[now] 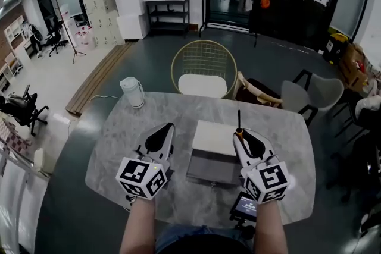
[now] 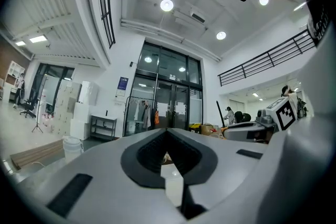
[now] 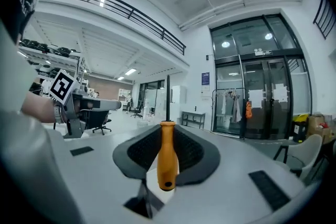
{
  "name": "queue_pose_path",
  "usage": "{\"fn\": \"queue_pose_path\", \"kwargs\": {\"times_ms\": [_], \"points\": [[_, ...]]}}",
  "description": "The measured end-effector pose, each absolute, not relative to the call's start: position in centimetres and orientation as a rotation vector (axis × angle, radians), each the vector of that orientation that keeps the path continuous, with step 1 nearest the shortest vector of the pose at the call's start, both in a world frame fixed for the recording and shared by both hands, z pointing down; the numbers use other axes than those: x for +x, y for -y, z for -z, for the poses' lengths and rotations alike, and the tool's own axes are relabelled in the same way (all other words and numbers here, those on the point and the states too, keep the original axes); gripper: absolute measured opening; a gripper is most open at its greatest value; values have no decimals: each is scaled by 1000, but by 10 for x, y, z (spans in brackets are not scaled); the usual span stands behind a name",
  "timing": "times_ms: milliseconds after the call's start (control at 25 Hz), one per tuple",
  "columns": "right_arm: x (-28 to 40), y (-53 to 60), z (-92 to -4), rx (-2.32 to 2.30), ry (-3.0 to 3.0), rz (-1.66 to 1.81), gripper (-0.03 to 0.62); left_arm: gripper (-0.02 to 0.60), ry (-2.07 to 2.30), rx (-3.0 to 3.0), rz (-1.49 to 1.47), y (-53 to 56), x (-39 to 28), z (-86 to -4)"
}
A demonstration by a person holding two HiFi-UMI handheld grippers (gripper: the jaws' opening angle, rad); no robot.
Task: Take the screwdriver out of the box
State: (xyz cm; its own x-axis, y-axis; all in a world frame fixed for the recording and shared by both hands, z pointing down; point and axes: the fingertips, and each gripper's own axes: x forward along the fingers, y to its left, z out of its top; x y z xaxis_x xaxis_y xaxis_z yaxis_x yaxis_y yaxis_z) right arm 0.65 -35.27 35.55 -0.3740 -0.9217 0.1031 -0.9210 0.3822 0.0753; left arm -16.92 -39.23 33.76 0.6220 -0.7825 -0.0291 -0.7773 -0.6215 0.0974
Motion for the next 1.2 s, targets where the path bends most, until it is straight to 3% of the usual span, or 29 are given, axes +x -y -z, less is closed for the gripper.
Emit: {"fn": "queue_pose_path", "kwargs": {"times_ms": [640,1200], "points": [[136,294,-344,2051,2293,-10,89,12,1277,2789,156,387,-122,-341],[131,294,-342,2100,2330,290,89,12,1464,2990,187,381,-133,-335]]}}
